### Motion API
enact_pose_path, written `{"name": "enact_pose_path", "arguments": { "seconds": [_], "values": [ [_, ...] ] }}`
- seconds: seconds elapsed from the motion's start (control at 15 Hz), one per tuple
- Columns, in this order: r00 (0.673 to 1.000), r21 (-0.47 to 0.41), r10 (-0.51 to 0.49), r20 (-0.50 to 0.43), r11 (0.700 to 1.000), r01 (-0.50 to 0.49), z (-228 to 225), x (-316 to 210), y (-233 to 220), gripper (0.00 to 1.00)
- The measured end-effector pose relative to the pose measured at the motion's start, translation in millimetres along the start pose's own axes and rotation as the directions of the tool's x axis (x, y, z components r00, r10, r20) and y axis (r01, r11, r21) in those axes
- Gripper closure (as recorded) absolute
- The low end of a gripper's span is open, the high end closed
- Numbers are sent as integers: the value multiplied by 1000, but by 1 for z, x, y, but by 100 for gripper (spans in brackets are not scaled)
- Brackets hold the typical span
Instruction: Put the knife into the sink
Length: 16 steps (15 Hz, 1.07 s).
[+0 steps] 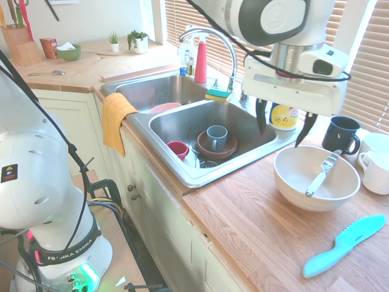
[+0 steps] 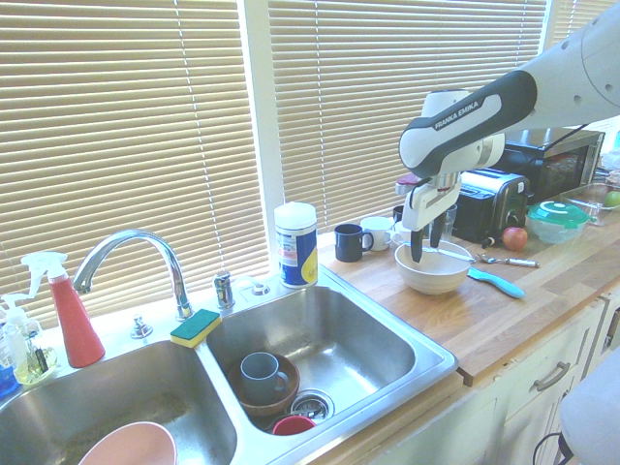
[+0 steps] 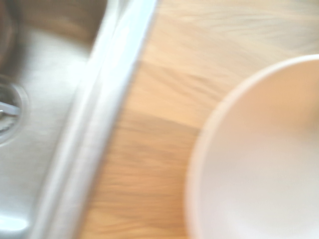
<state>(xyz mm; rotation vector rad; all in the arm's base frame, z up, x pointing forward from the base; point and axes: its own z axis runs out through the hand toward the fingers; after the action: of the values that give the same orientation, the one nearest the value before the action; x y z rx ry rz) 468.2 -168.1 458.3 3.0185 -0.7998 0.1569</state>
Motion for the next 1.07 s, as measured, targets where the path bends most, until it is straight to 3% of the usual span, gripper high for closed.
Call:
{"name": "enact_pose_path", "arguments": {
  "seconds": [0.47,0.93,1.0,1.07],
  "values": [
    [998,-29,60,18,998,-59,29,71,46,0],
    [995,-53,76,65,996,-73,60,79,70,0],
    [995,-54,78,69,996,-75,62,79,71,100],
    [994,-56,79,75,996,-75,65,79,71,100]
  ]
}}
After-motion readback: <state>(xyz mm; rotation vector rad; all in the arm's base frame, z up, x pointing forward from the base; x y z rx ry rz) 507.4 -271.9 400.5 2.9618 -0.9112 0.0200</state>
